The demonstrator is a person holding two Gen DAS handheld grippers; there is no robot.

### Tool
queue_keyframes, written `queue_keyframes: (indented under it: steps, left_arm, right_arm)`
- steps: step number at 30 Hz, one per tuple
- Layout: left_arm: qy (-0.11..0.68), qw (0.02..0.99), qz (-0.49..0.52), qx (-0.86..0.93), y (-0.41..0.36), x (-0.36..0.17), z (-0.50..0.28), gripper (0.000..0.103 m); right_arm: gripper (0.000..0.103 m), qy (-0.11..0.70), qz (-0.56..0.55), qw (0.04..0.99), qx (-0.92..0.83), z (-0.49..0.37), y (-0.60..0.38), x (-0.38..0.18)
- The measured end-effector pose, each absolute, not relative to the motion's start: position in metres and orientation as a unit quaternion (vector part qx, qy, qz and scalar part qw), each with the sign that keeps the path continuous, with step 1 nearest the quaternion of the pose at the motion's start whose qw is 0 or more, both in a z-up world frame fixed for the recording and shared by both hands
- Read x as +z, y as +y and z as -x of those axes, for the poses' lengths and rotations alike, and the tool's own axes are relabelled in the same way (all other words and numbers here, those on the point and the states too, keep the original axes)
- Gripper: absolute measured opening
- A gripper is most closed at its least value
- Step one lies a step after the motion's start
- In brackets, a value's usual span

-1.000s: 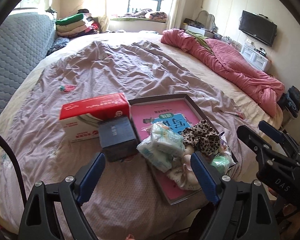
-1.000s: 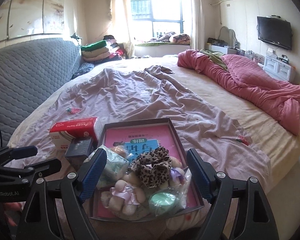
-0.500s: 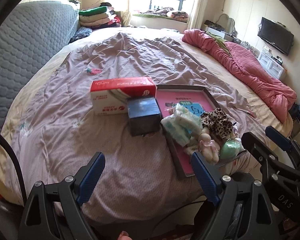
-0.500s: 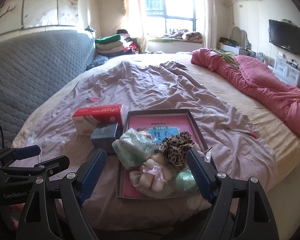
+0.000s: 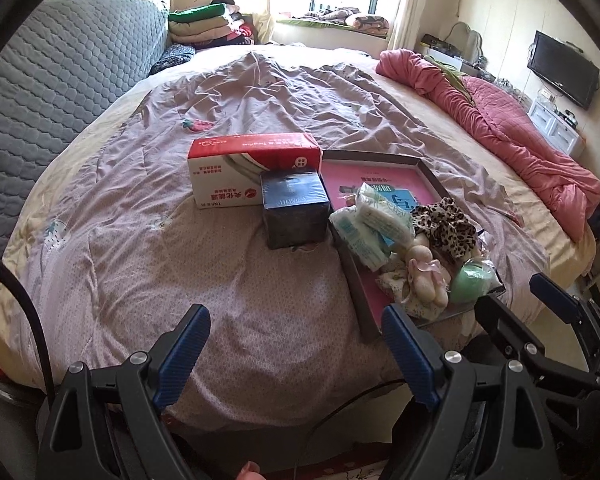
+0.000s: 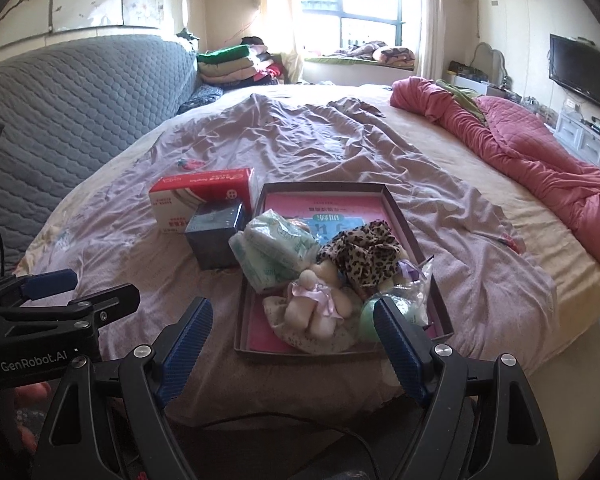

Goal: Organize soft objects
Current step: 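Withdraw both open tools up and back from the tray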

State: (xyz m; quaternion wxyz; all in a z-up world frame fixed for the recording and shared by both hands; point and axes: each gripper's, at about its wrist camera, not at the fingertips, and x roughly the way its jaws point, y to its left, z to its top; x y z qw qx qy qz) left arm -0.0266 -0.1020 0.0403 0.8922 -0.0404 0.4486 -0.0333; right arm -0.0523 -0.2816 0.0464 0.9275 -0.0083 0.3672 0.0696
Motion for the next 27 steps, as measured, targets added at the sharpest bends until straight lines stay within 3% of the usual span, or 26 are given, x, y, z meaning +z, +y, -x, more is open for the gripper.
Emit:
queue_keyframes:
  steps: [27]
  left_arm:
    - [0.461, 0.886, 0.025, -0.034, -0.107, 0.031, 0.025, 0.087]
  right_arm:
    - [0.084, 0.385, -0.008, 0.922, 0.045, 0.046, -0.295, 0.036]
